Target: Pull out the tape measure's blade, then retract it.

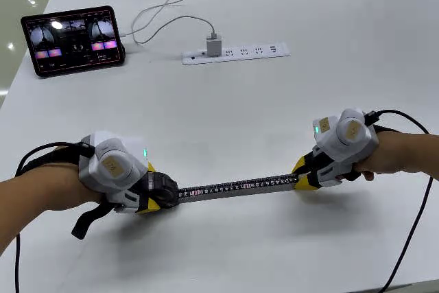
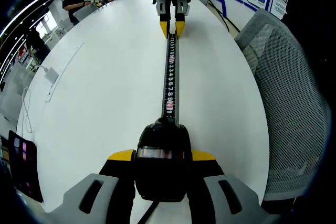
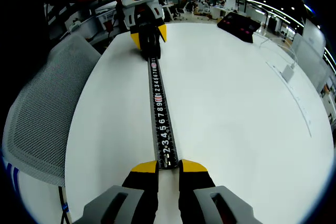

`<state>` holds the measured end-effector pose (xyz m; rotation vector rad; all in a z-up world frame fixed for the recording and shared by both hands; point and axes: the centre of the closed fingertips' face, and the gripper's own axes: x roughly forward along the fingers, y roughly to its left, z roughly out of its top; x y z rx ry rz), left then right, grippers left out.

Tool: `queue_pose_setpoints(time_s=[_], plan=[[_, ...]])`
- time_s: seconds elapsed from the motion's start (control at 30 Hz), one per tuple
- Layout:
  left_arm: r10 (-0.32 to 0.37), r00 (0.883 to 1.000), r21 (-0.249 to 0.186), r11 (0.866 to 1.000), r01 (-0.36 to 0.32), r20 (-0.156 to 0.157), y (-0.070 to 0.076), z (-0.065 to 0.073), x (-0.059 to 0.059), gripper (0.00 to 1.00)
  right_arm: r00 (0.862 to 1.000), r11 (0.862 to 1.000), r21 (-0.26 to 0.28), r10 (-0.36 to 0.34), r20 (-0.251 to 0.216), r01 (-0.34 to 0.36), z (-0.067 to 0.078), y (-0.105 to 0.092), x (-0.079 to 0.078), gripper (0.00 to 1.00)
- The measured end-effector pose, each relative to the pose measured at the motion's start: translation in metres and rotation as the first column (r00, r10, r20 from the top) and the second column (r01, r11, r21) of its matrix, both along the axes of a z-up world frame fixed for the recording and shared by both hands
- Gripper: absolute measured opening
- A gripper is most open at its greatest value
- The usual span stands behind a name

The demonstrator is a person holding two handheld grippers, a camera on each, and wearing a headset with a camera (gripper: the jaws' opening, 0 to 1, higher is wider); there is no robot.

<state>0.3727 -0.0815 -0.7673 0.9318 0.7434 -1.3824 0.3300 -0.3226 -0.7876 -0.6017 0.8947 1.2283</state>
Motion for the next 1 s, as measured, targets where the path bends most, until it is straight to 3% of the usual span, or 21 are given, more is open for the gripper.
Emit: queue_pose_setpoints(time_s=[0.23,0.4,0.83,1.0], plan=[[0.013,1.0,0.0,1.0,-0.013,-0.018,-0.0003,0.0002,0.001,0.33,1.0,1.0,-0.024,0.013,0.016,-0.012,0.0007,0.001,-0.0022,0.11],[-0.002,1.0,0.024,1.0,0.003,-0.025,-0.0007,-0.0006,0.0004,0.33,1.0,0.999,-0.043,0.016,0.013,-0.015,0.0004,0.0011,-0.0016,0.11],[-0.008,1.0,0.033,0.999,0.009,-0.012,-0.0004,0.0007,-0.0008,0.34,1.0,0.997,-0.075,0.016,0.016,-0.015,-0.0028,-0.0023,0.0012,0.12],[-0.023,1.0,0.066,0.998,0.024,-0.016,0.0,-0.0004,-0.0013,0.34,1.0,0.996,-0.086,0.001,0.0,-0.001,-0.004,-0.0023,0.0027,0.12]])
